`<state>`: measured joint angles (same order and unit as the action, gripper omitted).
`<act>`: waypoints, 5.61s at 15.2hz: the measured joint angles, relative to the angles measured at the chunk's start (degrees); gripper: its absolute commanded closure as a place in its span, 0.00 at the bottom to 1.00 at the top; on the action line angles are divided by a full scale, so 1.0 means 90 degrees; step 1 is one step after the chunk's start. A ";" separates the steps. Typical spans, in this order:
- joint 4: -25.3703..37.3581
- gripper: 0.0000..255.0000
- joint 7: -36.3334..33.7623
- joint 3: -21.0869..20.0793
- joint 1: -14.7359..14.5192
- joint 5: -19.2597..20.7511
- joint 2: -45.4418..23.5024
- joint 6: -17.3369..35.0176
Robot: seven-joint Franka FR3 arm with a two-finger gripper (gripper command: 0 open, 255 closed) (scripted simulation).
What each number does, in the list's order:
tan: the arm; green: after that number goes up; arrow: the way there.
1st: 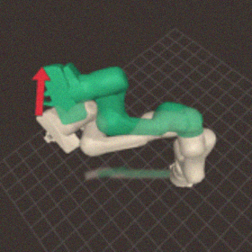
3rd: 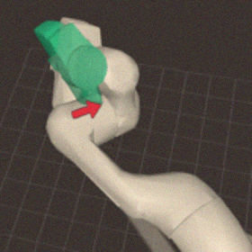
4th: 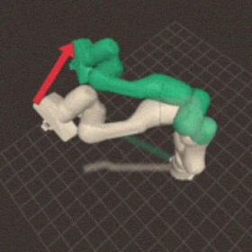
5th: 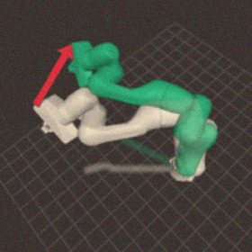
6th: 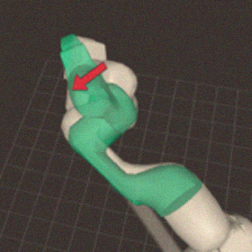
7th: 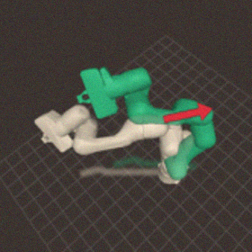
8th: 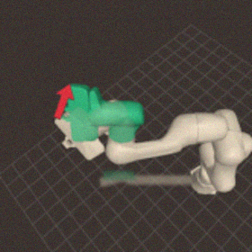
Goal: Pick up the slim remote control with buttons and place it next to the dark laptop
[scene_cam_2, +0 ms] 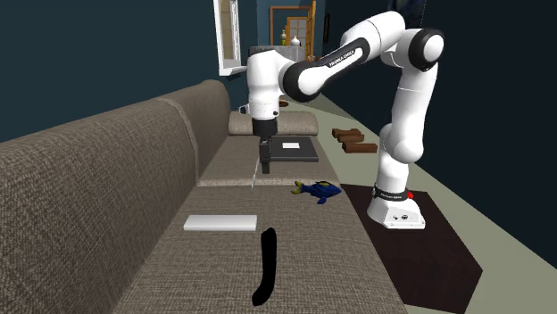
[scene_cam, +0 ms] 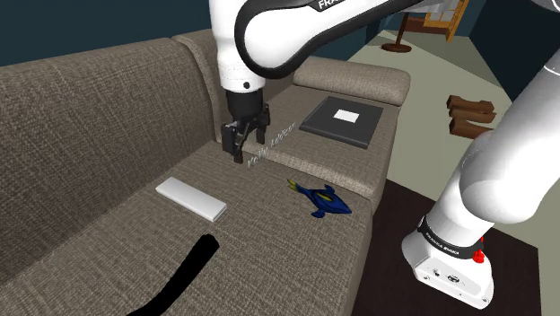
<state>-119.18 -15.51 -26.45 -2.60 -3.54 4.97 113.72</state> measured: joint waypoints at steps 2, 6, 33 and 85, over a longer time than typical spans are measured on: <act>0.0303 0.00 -0.0299 -0.0124 -0.0068 0.0247 -0.0473 0.0135; 0.1079 0.00 -0.0904 -0.0249 -0.0301 0.0870 -0.1574 0.0332; 0.3238 1.00 -0.1917 0.0051 -0.1313 0.2189 -0.4220 0.0548; -0.1277 1.00 0.2429 0.1145 0.1288 0.0095 0.0636 0.0690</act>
<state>-130.67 6.35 -16.14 9.00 -2.68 10.70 119.93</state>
